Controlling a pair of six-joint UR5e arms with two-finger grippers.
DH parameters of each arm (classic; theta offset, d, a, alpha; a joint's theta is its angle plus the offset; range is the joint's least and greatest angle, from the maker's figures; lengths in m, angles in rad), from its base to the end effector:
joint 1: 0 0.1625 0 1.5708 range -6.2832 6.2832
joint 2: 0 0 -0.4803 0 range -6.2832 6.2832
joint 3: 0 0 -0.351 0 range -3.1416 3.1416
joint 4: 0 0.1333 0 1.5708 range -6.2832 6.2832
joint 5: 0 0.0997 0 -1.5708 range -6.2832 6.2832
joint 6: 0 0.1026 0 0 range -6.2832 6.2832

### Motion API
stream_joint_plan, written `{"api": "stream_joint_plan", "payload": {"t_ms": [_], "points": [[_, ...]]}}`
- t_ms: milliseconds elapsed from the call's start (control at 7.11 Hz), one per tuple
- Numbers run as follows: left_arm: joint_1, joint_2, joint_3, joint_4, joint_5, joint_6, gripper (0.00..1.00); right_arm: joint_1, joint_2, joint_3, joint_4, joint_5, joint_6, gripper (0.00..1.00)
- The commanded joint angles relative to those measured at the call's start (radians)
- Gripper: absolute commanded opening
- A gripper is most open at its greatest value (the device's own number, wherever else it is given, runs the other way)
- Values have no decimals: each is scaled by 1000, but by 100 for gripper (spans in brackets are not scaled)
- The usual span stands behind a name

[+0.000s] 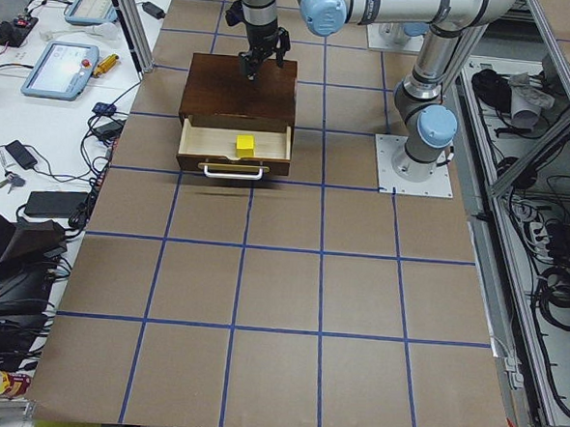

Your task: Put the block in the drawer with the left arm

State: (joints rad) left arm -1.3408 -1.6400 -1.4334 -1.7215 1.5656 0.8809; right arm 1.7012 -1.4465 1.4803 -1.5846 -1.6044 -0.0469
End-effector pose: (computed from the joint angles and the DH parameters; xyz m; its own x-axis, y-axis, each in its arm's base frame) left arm -0.0222 -0.4923 0.5551 -0.7949 0.6031 0.0669 0.6063 0.7937 0.0485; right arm 0.1948 -0.4868 0.5227 -0.9837 -0.1770 0.0326 -0.1763 0.9841 0.0216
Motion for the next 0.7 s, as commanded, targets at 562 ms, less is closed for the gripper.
{"api": "stream_joint_plan", "payload": {"t_ms": [562], "points": [[-219, -32, -5, 99, 11, -840, 100, 0, 0, 0, 0, 1, 1, 100]]}}
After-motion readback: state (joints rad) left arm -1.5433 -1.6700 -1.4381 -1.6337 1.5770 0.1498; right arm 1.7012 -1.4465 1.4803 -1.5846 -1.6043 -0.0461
